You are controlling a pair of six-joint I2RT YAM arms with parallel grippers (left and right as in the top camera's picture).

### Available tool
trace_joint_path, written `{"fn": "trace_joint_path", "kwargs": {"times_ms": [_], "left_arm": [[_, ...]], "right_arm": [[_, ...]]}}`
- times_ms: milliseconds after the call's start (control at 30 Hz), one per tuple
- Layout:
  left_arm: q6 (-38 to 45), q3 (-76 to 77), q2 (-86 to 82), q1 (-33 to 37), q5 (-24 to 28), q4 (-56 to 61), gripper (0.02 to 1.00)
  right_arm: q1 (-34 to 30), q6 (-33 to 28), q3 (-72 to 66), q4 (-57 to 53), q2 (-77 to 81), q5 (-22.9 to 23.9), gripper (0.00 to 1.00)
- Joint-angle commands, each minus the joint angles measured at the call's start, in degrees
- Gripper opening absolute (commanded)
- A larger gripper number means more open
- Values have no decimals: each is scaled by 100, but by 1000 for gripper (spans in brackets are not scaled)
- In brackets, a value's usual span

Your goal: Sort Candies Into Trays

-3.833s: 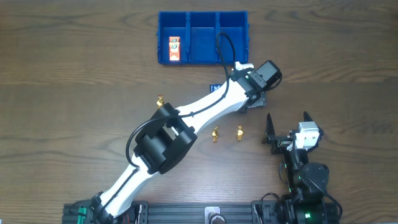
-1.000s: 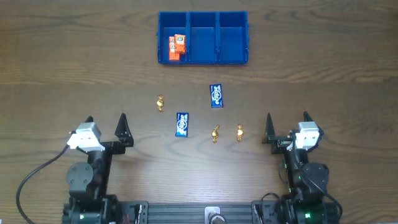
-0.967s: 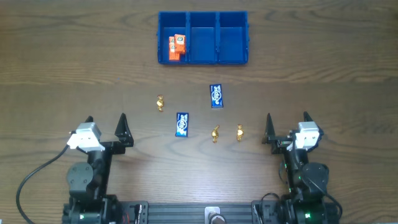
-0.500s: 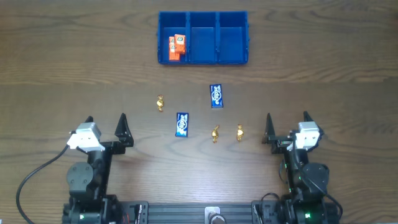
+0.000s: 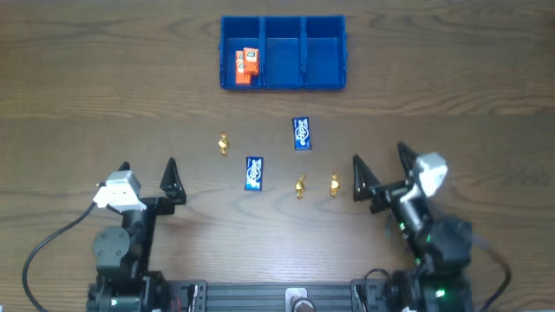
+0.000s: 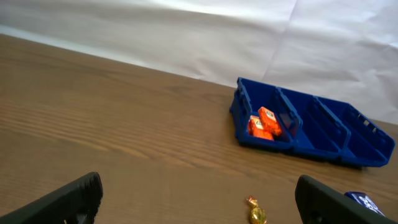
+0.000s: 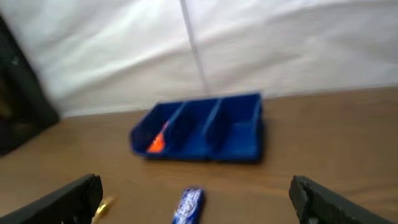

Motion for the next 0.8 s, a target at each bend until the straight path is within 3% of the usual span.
{"fn": "trace_joint_path", "kwargs": {"times_ms": [33, 200, 267, 367, 500, 800], "left_arm": [[96, -114, -31, 9, 96, -186, 998], [96, -114, -31, 9, 96, -186, 998], [96, -114, -31, 9, 96, -186, 998], [96, -114, -31, 9, 96, -186, 998], [96, -114, -31, 9, 96, -186, 998], [96, -114, -31, 9, 96, -186, 998]], "right_arm": [[146, 155, 2076, -914, 2109, -544, 998], [1480, 212, 4022, -2127, 4461, 59, 998], [2319, 496, 4852, -2658, 5576, 413, 998], [3058, 966, 5663, -3438, 6754, 743, 998], [3958, 2028, 6297, -4291, 8144, 1663, 998], [4474, 3163, 6328, -4105, 9847, 1869, 998]]}}
